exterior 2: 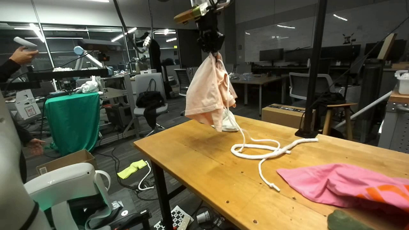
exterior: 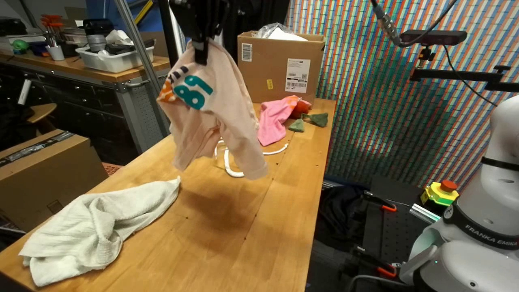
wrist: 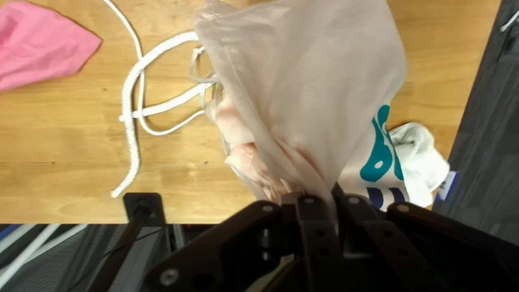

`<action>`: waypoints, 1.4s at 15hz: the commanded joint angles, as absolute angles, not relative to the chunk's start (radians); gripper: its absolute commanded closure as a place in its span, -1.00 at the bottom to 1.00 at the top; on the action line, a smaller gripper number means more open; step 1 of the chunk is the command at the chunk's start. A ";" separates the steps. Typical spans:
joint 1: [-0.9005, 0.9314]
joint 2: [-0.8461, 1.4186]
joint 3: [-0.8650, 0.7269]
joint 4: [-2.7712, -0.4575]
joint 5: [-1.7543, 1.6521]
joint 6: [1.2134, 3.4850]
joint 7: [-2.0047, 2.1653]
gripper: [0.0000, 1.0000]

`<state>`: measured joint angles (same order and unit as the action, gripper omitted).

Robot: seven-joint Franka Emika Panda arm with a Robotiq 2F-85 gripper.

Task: Spread and clothes on the table

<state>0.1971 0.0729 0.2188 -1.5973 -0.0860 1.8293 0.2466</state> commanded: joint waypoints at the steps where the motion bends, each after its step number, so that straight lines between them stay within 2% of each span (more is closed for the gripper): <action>1: 0.211 0.108 0.226 -1.612 0.024 1.810 0.090 0.89; 12: 0.229 0.112 0.260 -1.804 0.113 1.658 -0.377 0.89; 21: 0.237 0.154 0.273 -1.861 0.352 1.907 -0.248 0.89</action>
<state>0.2429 0.1395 0.2802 -1.8667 0.2711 1.8357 -0.3135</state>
